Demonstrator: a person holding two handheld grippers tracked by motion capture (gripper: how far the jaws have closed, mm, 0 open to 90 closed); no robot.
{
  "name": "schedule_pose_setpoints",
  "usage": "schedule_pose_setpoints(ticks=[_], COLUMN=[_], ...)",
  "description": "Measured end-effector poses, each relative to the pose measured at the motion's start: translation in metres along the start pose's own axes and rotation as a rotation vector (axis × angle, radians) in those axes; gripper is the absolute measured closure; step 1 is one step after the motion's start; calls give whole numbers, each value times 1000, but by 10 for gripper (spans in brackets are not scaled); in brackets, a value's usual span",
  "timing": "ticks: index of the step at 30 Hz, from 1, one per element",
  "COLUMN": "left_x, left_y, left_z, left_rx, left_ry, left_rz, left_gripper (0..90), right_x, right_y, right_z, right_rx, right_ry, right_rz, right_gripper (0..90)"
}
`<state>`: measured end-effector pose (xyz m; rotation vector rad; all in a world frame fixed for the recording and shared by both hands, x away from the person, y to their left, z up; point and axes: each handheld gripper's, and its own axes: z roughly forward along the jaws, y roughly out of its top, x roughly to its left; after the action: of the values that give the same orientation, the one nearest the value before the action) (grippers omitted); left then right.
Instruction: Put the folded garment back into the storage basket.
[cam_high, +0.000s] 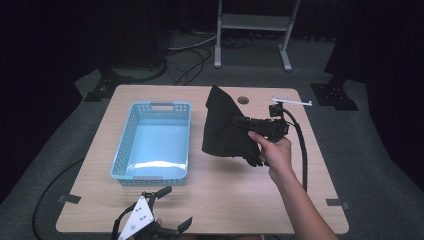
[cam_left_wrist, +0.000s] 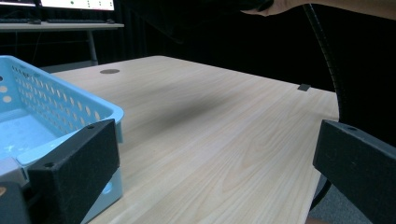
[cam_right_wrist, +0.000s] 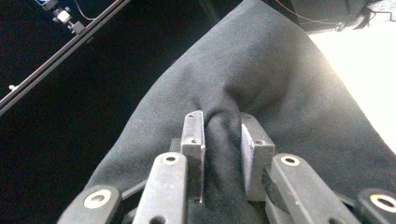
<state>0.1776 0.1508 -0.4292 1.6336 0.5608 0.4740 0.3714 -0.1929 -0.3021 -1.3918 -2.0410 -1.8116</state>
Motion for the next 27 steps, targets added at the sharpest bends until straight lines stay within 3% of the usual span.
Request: schedule_pose_setpoints(ticks=[27], left_x=[1], left_y=[0], left_z=[-1], left_rx=[-2], left_ry=[8], left_rz=[1], left_gripper=[0], right_x=[15], right_y=[2], right_z=[33], right_rx=[40], right_ry=[35], right_rz=[-31], right_gripper=[748])
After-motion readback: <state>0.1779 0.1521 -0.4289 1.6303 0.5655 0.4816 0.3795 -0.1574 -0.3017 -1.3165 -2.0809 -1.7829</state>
